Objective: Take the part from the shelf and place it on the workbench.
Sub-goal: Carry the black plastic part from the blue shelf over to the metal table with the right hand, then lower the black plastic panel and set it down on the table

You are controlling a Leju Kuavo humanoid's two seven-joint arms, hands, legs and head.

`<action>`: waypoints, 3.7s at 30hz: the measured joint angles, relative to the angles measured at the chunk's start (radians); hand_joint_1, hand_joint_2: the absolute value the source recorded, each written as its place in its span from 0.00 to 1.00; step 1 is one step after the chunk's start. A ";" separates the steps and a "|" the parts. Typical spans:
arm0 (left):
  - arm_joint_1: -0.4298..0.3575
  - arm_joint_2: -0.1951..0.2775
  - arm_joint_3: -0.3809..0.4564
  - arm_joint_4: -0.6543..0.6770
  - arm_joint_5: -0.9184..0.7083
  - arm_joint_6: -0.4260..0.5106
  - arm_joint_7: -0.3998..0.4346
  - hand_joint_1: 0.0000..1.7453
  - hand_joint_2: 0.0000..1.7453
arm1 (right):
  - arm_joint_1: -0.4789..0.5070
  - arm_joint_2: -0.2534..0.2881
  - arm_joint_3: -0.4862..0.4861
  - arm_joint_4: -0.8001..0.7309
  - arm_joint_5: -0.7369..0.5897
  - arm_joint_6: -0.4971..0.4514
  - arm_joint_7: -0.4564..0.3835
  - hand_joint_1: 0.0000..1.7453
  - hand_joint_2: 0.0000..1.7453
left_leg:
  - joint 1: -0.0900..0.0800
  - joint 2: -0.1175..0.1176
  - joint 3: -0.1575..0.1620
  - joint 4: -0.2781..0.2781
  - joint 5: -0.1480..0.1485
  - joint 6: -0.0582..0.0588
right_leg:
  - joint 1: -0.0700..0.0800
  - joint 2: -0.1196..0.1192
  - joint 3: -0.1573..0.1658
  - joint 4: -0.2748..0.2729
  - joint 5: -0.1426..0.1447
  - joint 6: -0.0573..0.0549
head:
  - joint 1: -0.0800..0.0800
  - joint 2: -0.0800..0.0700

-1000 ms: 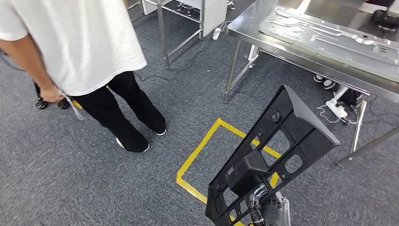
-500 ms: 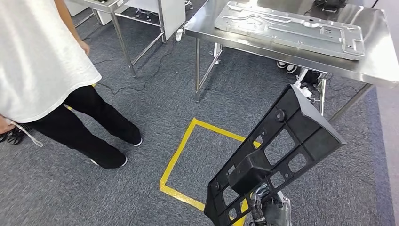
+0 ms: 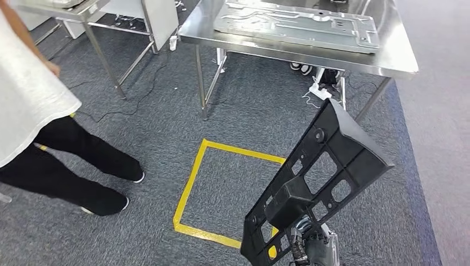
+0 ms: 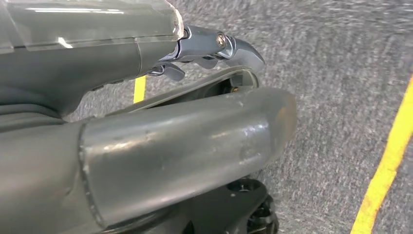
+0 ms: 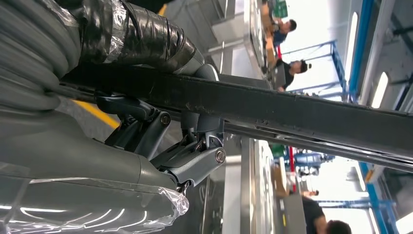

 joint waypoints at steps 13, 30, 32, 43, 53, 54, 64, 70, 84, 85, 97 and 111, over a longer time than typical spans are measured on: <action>0.005 0.002 0.004 0.001 -0.019 -0.017 0.016 0.00 0.00 | -0.043 -0.062 0.148 0.056 0.083 -0.186 0.019 1.00 1.00 | 0.001 -0.078 -0.136 0.172 0.019 -0.021 | 0.009 0.050 0.080 -0.032 -0.054 -0.052 | -0.002 0.000; 0.008 0.003 0.008 0.002 -0.037 -0.019 0.022 0.00 0.00 | -0.083 -0.138 0.225 0.082 0.083 -0.284 0.033 1.00 1.00 | 0.013 -0.080 0.116 -0.012 -0.090 0.000 | -0.009 0.023 -0.111 0.063 0.017 0.016 | -0.001 0.000; 0.005 0.003 0.009 0.003 -0.038 -0.020 0.022 0.00 0.00 | -0.086 -0.143 0.228 0.084 0.082 -0.289 0.034 1.00 1.00 | 0.013 -0.077 0.139 -0.020 -0.106 -0.018 | 0.001 0.017 -0.105 0.049 0.048 -0.005 | -0.001 0.000; 0.005 0.004 0.011 0.003 -0.042 -0.025 0.027 0.00 0.00 | -0.092 -0.145 0.236 0.083 0.082 -0.307 0.034 1.00 1.00 | 0.003 -0.078 -0.142 0.206 -0.131 -0.023 | 0.012 0.050 0.089 -0.010 -0.074 -0.058 | -0.002 0.000; 0.003 0.007 0.015 0.003 -0.042 -0.026 0.033 0.00 0.00 | -0.099 -0.147 0.239 0.086 0.085 -0.325 0.037 1.00 1.00 | -0.009 -0.088 -0.046 0.004 0.046 0.040 | 0.008 0.047 0.046 0.164 -0.108 0.000 | 0.000 0.000; 0.002 0.007 0.015 0.003 -0.042 -0.026 0.034 0.00 0.00 | -0.100 -0.149 0.239 0.086 0.086 -0.328 0.039 1.00 1.00 | -0.008 -0.089 -0.031 -0.002 0.037 0.040 | 0.003 0.046 0.004 0.206 -0.136 0.007 | 0.000 0.000; -0.003 0.005 0.015 0.006 -0.060 -0.031 0.038 0.00 0.00 | -0.125 -0.153 0.228 0.082 0.164 -0.401 0.111 1.00 1.00 | 0.003 -0.092 0.116 -0.001 -0.068 -0.013 | -0.001 0.034 -0.040 0.019 0.018 -0.019 | 0.001 0.000; -0.011 0.008 0.015 0.006 -0.079 -0.044 0.039 0.00 0.00 | -0.185 -0.133 0.178 0.074 0.271 -0.439 0.158 1.00 1.00 | 0.006 -0.090 -0.064 0.267 -0.136 -0.028 | -0.004 0.038 0.023 -0.009 -0.016 -0.053 | 0.000 0.000; -0.010 0.019 0.002 0.006 -0.150 -0.068 0.058 0.00 0.00 | -0.529 -0.169 0.134 0.127 0.785 -0.488 0.447 1.00 1.00 | -0.001 -0.087 -0.051 0.032 0.036 0.031 | -0.004 0.042 0.007 0.168 -0.126 0.012 | -0.001 0.000; -0.014 0.019 -0.002 0.006 -0.158 -0.071 0.062 0.00 0.00 | -0.564 -0.178 0.134 0.146 0.820 -0.473 0.478 1.00 1.00 | -0.001 -0.088 -0.046 0.031 0.030 0.033 | -0.004 0.041 -0.038 0.222 -0.150 0.016 | -0.001 0.000; -0.042 0.015 -0.047 0.011 -0.204 -0.091 0.087 0.00 0.00 | -0.916 -0.266 0.154 0.401 1.019 -0.364 0.641 1.00 1.00 | -0.007 -0.097 -0.019 0.118 0.015 -0.010 | 0.009 0.041 -0.043 -0.021 0.054 -0.048 | -0.002 0.000; -0.034 0.024 -0.061 0.011 -0.215 -0.102 0.098 0.00 0.00 | -1.183 -0.319 0.186 0.462 0.996 -0.202 0.692 1.00 1.00 | -0.012 -0.092 -0.171 0.009 0.159 0.015 | 0.007 0.050 0.101 -0.010 -0.063 -0.014 | -0.002 0.000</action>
